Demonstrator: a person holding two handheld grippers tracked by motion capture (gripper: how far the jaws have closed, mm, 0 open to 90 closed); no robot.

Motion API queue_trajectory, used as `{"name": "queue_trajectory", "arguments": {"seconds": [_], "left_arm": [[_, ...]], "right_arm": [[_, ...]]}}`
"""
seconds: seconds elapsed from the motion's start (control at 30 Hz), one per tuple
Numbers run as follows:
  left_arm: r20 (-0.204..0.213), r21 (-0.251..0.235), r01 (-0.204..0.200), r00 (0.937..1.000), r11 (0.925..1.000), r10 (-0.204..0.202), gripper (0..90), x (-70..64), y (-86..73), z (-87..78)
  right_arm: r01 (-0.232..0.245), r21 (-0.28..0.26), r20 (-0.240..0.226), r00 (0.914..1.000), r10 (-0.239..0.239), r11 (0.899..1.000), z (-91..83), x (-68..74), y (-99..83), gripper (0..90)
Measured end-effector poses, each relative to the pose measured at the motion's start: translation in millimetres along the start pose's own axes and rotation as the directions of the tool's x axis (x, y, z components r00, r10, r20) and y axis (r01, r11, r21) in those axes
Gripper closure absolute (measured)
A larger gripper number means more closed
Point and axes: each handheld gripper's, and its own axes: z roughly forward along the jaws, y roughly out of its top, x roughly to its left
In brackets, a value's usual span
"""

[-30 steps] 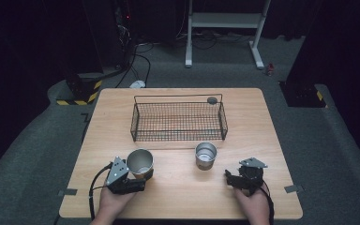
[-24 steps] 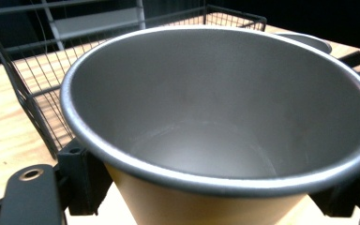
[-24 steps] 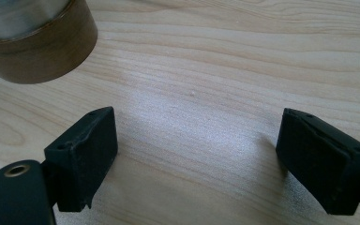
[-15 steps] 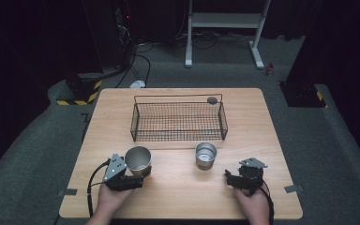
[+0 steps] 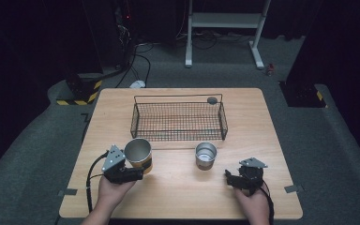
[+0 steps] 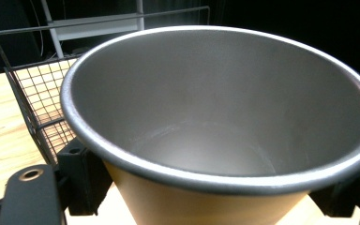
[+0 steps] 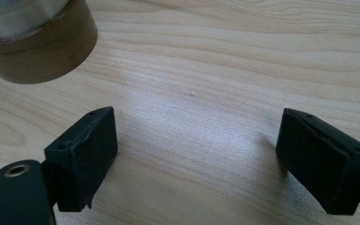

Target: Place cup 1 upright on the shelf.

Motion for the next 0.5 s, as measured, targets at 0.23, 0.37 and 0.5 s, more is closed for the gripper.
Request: {"name": "queue_trajectory", "arguments": {"seconds": [0.23, 0.37, 0.5], "left_arm": [[0.014, 0.009, 0.012, 0.9998, 0.9999, -0.012, 16.4, 3.4, 8.0, 8.2], [-0.025, -0.006, 0.017, 0.9995, 0.9998, -0.017, 16.3, 5.3, 12.2, 12.2], [-0.045, -0.021, 0.042, 0.9981, 0.9989, -0.043, 16.4, 10.6, 14.1, 14.6]], "right_arm": [[0.000, 0.000, 0.000, 1.0000, 0.000, 1.000, 0.0, 0.0, 0.0, 12.7], [0.000, 0.000, 0.000, 1.0000, 0.000, 1.000, 0.0, 0.0, 0.0, 12.8], [0.000, 0.000, -0.001, 1.0000, 0.000, 1.000, 0.0, -0.1, 0.0, 12.8]]}}
